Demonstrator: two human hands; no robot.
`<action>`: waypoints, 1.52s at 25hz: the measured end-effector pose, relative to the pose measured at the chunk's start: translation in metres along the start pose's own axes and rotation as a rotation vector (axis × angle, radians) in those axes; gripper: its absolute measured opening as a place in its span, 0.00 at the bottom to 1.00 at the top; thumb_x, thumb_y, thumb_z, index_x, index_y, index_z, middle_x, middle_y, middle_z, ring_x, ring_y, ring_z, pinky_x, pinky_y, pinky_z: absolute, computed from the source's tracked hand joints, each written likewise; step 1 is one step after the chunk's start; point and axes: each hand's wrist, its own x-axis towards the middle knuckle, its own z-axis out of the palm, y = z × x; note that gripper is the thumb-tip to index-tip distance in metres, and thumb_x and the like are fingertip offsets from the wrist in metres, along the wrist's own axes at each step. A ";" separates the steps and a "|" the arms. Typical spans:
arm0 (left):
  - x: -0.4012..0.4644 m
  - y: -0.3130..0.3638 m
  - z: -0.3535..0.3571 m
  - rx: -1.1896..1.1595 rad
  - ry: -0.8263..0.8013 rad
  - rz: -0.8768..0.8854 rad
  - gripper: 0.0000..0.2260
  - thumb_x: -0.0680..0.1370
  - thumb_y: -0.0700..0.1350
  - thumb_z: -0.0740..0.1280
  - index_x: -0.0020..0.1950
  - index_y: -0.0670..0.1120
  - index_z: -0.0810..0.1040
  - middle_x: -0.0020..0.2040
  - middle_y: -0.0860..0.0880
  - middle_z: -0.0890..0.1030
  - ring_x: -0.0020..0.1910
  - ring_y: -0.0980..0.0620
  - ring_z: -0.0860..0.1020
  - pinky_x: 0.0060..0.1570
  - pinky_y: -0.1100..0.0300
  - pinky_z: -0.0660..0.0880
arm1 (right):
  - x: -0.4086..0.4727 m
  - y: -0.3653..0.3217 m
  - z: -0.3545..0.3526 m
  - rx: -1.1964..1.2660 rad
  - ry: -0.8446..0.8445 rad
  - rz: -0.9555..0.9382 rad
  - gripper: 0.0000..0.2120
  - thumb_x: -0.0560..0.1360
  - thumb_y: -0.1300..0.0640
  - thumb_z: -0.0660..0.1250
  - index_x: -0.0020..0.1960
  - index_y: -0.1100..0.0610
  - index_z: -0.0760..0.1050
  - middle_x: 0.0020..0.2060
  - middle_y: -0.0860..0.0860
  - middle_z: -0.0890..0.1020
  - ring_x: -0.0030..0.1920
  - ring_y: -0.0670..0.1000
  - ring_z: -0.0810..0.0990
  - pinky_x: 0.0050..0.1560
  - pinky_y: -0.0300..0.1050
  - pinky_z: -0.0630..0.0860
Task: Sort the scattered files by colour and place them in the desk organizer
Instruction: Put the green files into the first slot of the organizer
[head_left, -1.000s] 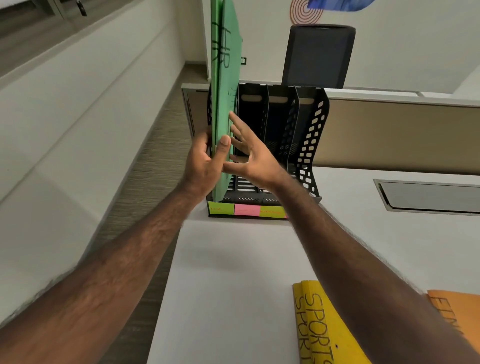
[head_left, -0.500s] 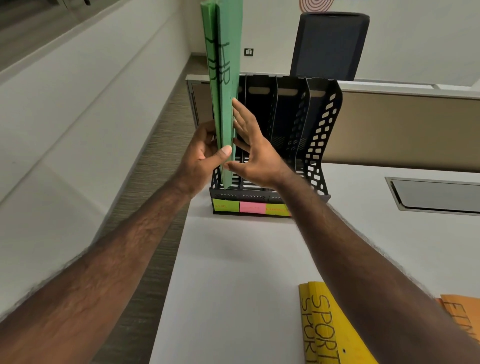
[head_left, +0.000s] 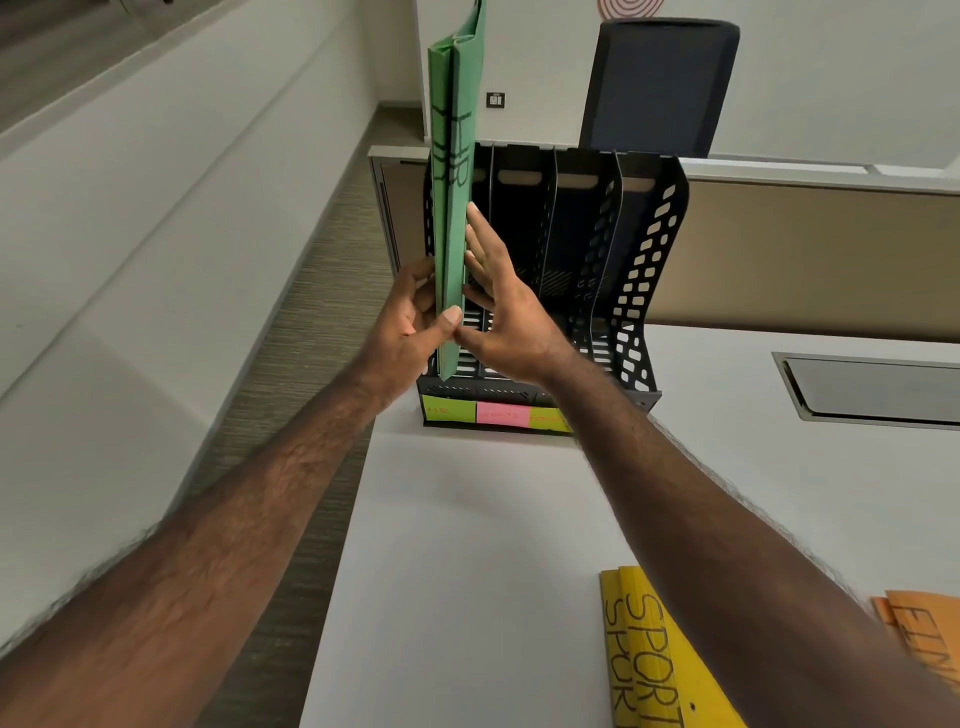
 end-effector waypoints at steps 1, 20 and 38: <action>0.000 -0.001 0.000 0.000 -0.002 0.000 0.24 0.82 0.40 0.67 0.77 0.48 0.65 0.71 0.41 0.78 0.73 0.42 0.76 0.73 0.34 0.72 | 0.000 0.000 0.000 -0.015 0.002 -0.005 0.56 0.76 0.65 0.74 0.85 0.37 0.39 0.86 0.48 0.50 0.80 0.40 0.54 0.68 0.21 0.61; -0.001 -0.038 -0.006 0.246 -0.136 -0.089 0.44 0.79 0.32 0.70 0.84 0.66 0.54 0.78 0.53 0.72 0.77 0.49 0.72 0.71 0.39 0.75 | 0.001 0.010 0.004 -0.138 0.044 -0.050 0.61 0.74 0.64 0.76 0.84 0.39 0.33 0.87 0.48 0.48 0.85 0.50 0.55 0.78 0.41 0.60; -0.012 -0.045 -0.004 0.345 -0.055 -0.095 0.29 0.77 0.47 0.76 0.74 0.61 0.70 0.64 0.55 0.84 0.65 0.57 0.82 0.64 0.43 0.81 | -0.021 0.025 0.014 -0.192 0.105 -0.026 0.58 0.74 0.62 0.79 0.86 0.38 0.42 0.84 0.45 0.58 0.81 0.47 0.65 0.74 0.51 0.75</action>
